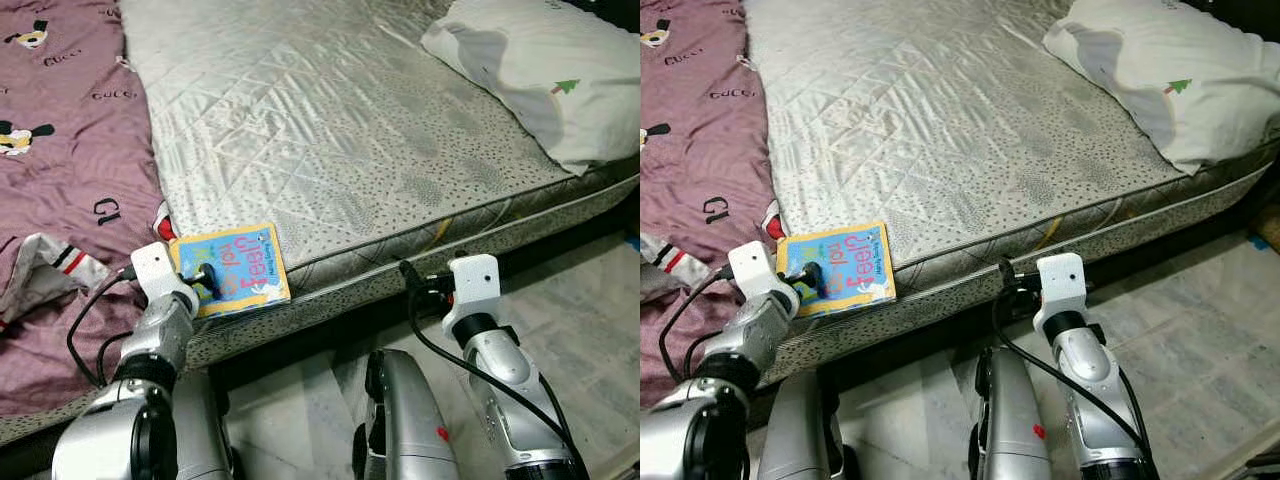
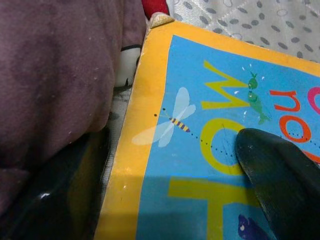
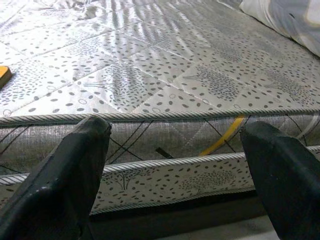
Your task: Clean up the room
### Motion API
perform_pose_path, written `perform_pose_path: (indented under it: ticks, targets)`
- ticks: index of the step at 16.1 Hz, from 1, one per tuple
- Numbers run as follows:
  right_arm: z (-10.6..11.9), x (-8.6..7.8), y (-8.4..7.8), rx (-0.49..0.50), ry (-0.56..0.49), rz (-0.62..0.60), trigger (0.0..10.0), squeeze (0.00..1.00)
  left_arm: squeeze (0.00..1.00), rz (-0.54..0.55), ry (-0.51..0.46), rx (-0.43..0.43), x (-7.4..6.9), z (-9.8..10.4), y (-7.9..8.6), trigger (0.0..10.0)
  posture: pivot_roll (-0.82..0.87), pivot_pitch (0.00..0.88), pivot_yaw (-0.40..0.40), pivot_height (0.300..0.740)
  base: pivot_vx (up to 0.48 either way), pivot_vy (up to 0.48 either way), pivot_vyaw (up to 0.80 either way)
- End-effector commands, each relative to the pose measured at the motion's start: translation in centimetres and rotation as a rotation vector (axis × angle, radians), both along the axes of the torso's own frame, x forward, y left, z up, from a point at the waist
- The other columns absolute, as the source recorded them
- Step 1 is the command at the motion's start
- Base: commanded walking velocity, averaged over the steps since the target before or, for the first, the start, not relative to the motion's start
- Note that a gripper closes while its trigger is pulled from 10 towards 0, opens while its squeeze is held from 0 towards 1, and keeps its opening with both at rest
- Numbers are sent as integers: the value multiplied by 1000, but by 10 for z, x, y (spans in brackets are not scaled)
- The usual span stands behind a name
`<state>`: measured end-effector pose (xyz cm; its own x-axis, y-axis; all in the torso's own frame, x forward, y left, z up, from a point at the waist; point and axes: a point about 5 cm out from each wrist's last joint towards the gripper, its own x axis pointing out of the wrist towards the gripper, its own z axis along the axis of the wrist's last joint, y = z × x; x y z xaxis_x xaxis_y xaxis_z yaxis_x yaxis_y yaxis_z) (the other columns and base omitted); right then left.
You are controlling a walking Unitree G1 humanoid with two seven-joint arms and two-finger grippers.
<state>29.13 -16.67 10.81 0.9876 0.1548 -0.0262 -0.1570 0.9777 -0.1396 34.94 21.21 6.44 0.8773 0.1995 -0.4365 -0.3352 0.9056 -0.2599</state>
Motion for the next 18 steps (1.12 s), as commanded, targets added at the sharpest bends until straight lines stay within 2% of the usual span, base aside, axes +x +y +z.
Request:
perform_pose_path:
  ticks: [1,4,7,10,12,13,14,16,18]
  targets:
    - [0,1,-2,-4,-2,-12,10000,0,0,5,0,-10,2,1,-1,10000,-96,114,-12,511,0,0,0]
    - [1,3,-2,-6,-11,-14,10000,0,0,0,-57,-4,12,15,-7,10000,-101,105,-12,511,0,0,0]
    - [2,3,-3,-8,-14,-17,10000,0,0,29,-64,-15,14,18,-4,10000,-100,107,-13,511,0,0,0]
    - [3,4,-2,-8,-22,-18,10000,0,0,37,-113,-23,20,29,-5,10000,-102,107,-13,511,0,0,0]
    - [3,5,-3,-10,-26,-20,10000,0,0,7,-223,3,28,47,-9,10000,-96,101,-8,511,0,0,0]
    - [4,5,-3,-8,-29,-22,10000,0,0,5,-244,17,28,49,-9,10000,-96,101,-8,511,0,0,0]
    - [4,5,-4,-2,-33,-25,10000,0,0,2,-275,36,27,52,-9,10000,-91,99,-7,511,0,0,0]
    - [4,7,-1,25,-36,-23,10000,0,0,1,-372,127,15,54,-3,10000,-64,93,-5,511,0,0,0]
    - [3,8,4,34,-35,-11,10000,0,0,-19,-404,209,-2,50,-1,10000,-46,88,-4,511,0,0,0]
